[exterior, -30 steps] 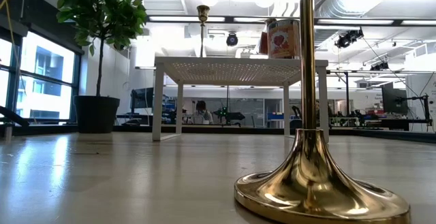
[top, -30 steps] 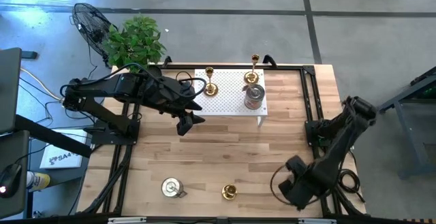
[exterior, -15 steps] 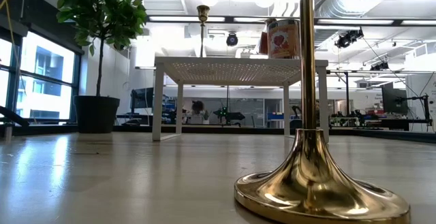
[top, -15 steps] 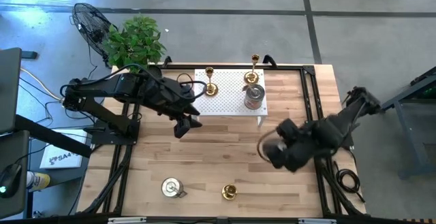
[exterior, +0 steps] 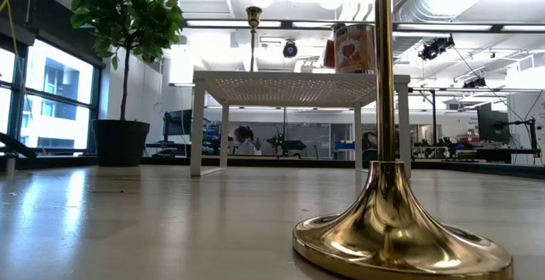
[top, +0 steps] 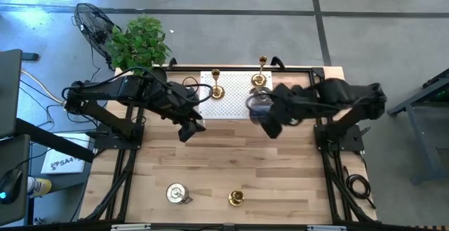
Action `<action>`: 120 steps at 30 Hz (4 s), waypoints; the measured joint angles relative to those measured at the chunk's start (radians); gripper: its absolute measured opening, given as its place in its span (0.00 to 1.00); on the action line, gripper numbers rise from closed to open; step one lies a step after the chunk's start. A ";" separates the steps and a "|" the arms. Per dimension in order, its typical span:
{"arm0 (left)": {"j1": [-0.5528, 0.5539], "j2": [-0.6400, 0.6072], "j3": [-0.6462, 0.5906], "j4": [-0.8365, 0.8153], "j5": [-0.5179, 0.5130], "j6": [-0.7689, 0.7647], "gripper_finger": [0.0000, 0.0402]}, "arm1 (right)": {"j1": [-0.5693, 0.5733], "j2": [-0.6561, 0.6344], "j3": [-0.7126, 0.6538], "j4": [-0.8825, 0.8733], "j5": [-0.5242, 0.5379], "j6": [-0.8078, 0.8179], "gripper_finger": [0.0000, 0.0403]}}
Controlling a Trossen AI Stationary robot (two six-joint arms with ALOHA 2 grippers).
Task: Pick & Place candle stick holders
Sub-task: Align the right silver scented candle with the other silver scented candle on the shelf
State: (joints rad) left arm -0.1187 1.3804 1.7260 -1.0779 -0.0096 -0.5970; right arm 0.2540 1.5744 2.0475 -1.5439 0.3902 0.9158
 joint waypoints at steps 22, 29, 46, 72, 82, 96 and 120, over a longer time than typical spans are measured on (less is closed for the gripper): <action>-0.139 0.000 0.000 -0.121 -0.107 -0.119 0.60 | -0.236 0.249 0.240 -0.027 -0.133 -0.429 0.87; -0.144 0.000 0.000 -0.121 -0.132 -0.126 0.60 | -0.235 0.287 0.240 0.012 -0.138 -0.469 0.87; -0.144 0.000 0.000 -0.121 -0.135 -0.153 0.60 | -0.282 0.392 0.240 0.027 -0.131 -0.559 0.87; -0.144 0.000 0.001 -0.123 -0.130 -0.168 0.60 | -0.347 0.472 0.240 0.005 -0.166 -0.577 0.87; -0.144 -0.001 0.001 -0.130 -0.129 -0.168 0.60 | -0.361 0.488 0.240 0.013 -0.207 -0.577 0.87; -0.144 -0.001 0.001 -0.130 -0.103 -0.168 0.60 | -0.367 0.486 0.240 0.023 -0.209 -0.577 0.95; -0.178 -0.001 0.001 -0.129 -0.124 -0.168 0.60 | -0.365 0.472 0.281 0.013 -0.192 -0.584 0.94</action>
State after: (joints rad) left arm -0.2966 1.3796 1.7267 -1.2068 -0.1340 -0.7649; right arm -0.1112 2.0459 2.3280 -1.5304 0.1982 0.3318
